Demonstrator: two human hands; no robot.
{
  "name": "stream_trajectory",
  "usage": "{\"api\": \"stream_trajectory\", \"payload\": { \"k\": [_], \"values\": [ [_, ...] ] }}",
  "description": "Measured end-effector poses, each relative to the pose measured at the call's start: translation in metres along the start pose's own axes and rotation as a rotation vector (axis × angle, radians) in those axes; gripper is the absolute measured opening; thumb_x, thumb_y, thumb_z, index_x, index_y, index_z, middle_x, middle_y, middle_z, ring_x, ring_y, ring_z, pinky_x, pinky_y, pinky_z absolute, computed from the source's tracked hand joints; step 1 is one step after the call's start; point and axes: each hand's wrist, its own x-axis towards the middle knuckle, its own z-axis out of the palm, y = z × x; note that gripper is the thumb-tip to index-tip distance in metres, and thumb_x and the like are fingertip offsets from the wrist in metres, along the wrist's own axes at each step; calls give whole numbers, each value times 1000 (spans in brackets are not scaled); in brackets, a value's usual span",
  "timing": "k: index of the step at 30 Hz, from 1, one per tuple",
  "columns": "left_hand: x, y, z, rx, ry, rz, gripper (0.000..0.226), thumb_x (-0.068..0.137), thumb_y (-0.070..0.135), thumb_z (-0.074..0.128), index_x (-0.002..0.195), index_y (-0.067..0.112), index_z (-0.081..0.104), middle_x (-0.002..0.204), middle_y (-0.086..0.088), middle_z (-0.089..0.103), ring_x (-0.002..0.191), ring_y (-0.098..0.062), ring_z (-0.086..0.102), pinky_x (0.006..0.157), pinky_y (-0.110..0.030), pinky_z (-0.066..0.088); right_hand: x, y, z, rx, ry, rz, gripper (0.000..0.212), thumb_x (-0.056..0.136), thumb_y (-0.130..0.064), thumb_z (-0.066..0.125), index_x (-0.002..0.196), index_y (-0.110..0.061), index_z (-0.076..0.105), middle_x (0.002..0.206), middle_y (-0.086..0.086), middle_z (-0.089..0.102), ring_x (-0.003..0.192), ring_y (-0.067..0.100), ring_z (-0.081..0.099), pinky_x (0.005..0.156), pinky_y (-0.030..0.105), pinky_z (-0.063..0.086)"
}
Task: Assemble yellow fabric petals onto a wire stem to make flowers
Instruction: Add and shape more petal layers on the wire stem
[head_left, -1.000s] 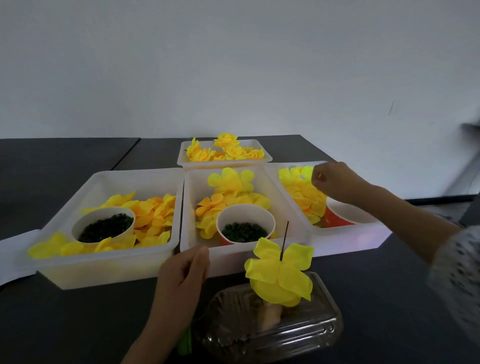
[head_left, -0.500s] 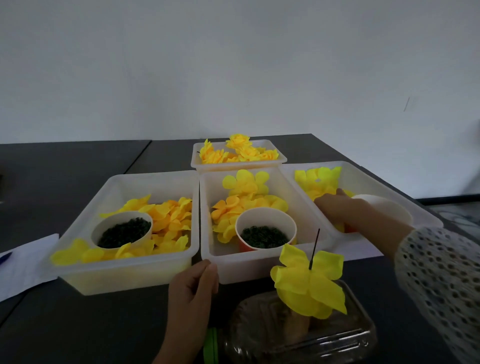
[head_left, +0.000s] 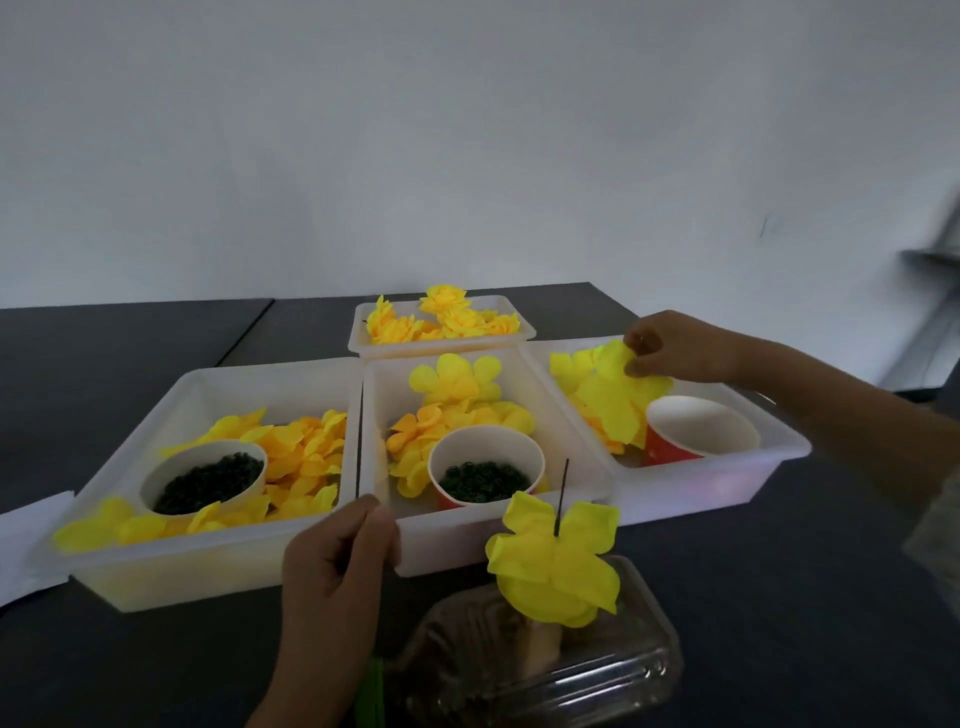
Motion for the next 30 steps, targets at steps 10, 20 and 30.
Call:
{"api": "stream_trajectory", "payload": {
  "k": [10,20,30],
  "values": [
    [23,106,29,-92,-410,-44,34,81,47,48,73,23,70,62,4,62,53,-10,53,51,-28,44,-87,-104,-20,516,83,-98,10,87,-1,63,95,6,64,83,25,67,67,19,61,62,31,49],
    [13,139,41,-226,-414,-470,36,88,53,47,94,21,63,92,0,72,67,-5,70,50,-24,48,-154,-150,8,303,182,-285,9,84,-9,63,83,-2,58,76,9,58,68,18,53,63,37,46],
    [10,128,35,-572,-322,-770,35,99,36,45,126,19,58,114,-10,71,97,-31,71,54,-31,54,-180,-126,17,-56,139,-552,38,93,-39,59,130,-37,53,122,-16,42,112,9,38,98,24,33]
  ]
}}
